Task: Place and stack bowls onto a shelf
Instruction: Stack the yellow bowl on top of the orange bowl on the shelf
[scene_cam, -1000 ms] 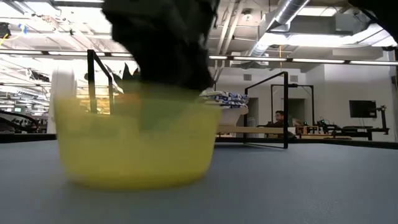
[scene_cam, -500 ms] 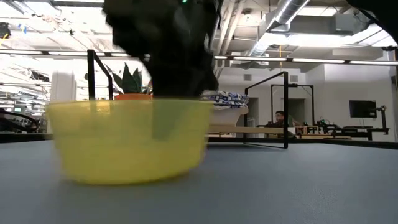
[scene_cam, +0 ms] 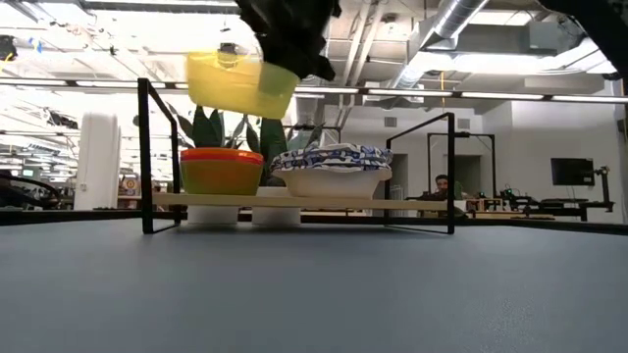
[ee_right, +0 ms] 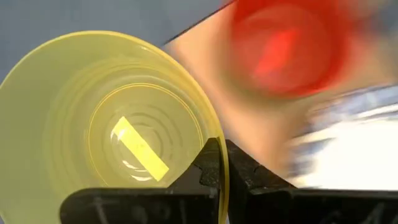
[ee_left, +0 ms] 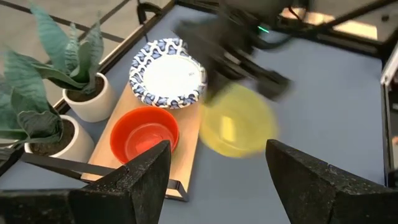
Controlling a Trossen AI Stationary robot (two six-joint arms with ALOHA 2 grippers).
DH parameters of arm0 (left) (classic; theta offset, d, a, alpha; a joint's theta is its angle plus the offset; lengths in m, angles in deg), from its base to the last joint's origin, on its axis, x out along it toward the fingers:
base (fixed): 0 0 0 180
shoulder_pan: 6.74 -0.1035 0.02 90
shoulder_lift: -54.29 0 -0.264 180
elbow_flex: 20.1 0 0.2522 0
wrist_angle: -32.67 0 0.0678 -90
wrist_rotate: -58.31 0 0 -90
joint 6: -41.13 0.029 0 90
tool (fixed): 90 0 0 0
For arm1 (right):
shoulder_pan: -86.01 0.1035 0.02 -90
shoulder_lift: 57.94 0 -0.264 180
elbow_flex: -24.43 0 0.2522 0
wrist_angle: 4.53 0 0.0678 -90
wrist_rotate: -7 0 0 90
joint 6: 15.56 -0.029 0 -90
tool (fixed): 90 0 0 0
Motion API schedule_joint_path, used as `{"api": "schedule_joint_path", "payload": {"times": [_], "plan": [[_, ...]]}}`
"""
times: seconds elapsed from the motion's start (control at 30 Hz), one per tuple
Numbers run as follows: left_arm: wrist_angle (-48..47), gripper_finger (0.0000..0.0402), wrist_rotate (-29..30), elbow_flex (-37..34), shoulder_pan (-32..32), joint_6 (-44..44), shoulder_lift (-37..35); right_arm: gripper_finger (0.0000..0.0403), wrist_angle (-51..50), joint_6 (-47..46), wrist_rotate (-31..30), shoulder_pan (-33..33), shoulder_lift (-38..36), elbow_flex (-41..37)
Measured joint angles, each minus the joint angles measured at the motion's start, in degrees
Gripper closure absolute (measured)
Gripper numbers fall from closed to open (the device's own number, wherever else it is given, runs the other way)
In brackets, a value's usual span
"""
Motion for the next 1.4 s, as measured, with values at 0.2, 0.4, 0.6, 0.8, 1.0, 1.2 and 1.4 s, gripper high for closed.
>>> {"api": "schedule_joint_path", "payload": {"times": [0.2,0.4,0.6,0.8,1.0,1.2,1.4], "plan": [[-0.08,0.0154,2.69,0.01,-0.02,-3.0,-0.02,0.038,8.53,3.54,1.36,-10.24,-1.75,0.0],[-0.21,0.0154,6.52,-0.01,-0.07,-5.28,-0.01,0.038,14.85,4.48,9.73,-15.59,0.34,0.02],[-4.06,0.0154,8.62,-0.01,-0.07,-10.9,-0.01,0.038,16.75,6.64,13.54,-16.97,3.38,0.0],[-8.24,0.0154,9.15,-0.01,-0.07,-17.06,-0.02,0.0378,17.49,8.36,14.04,-17.17,4.55,0.0],[-8.78,0.0154,9.68,-0.01,-0.07,-17.63,-0.02,0.0356,17.81,11.8,14.04,-17.17,4.47,0.0],[-8.76,0.0154,9.76,-0.01,-0.07,-17.61,-0.02,0.0345,18.51,14.66,16.59,-17.06,4.46,0.0],[-8.74,0.0154,9.81,-0.01,-0.07,-17.58,-0.02,0.0299,18.72,14.72,16.79,-17.31,4.44,0.0]]}}
